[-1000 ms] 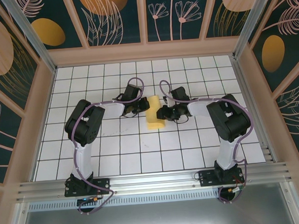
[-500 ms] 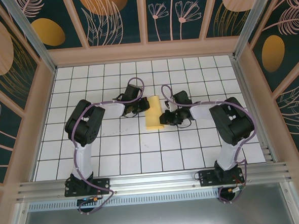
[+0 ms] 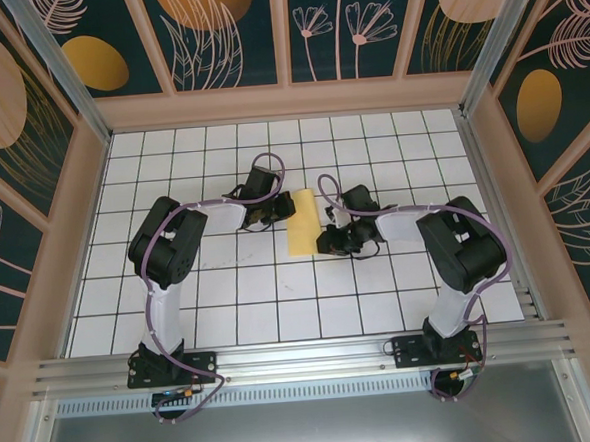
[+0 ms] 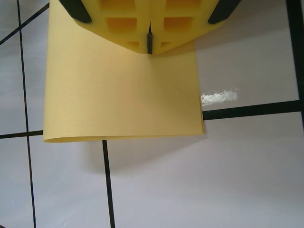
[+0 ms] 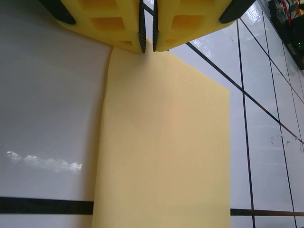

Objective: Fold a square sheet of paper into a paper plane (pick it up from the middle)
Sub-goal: Fold the square sheet of paper in half at the center of the table.

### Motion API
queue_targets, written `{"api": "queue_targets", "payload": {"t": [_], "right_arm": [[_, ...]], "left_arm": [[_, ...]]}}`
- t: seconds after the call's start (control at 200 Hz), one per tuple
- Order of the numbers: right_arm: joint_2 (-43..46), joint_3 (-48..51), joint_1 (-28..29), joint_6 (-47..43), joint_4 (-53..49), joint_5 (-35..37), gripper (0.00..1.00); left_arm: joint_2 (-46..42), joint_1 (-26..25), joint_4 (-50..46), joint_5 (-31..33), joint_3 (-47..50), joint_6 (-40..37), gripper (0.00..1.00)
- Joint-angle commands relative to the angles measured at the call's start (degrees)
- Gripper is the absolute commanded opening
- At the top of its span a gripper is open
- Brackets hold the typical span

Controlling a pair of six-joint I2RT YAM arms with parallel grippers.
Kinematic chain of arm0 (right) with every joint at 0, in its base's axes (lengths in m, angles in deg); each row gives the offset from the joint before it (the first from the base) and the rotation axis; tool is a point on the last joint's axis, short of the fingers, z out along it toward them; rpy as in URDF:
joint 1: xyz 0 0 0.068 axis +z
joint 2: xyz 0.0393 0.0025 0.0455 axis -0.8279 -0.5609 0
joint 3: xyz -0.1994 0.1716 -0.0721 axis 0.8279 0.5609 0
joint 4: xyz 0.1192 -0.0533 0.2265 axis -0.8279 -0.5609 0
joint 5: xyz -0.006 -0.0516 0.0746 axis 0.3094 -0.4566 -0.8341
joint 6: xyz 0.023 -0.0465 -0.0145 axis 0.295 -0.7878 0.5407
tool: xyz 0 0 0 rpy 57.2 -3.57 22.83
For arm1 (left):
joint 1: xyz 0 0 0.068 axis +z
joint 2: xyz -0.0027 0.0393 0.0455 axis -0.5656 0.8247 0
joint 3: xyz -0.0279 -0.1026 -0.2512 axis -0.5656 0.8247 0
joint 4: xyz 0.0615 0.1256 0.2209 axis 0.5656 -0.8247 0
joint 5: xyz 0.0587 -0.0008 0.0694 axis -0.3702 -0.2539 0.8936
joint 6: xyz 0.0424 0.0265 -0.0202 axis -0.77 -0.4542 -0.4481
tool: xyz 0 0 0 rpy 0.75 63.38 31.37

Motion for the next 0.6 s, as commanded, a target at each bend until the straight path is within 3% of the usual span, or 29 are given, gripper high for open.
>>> {"api": "queue_targets", "payload": {"t": [0.0, 0.17, 0.595], "right_arm": [[2.6, -0.1, 0.2, -0.9, -2.8, 0.7, 0.15], [4.7, -3.4, -1.9, 2.2, 2.5, 3.8, 0.17], [-9.8, -14.7, -3.6, 6.2, 6.5, 2.6, 0.13]], "left_arm": [[4.7, 0.6, -8.4, 6.5, 1.9, 0.2, 0.02], [4.6, 0.6, -8.3, 6.5, 2.0, 0.1, 0.02], [4.5, 0.6, -8.6, 5.7, 2.0, 0.0, 0.01]]}}
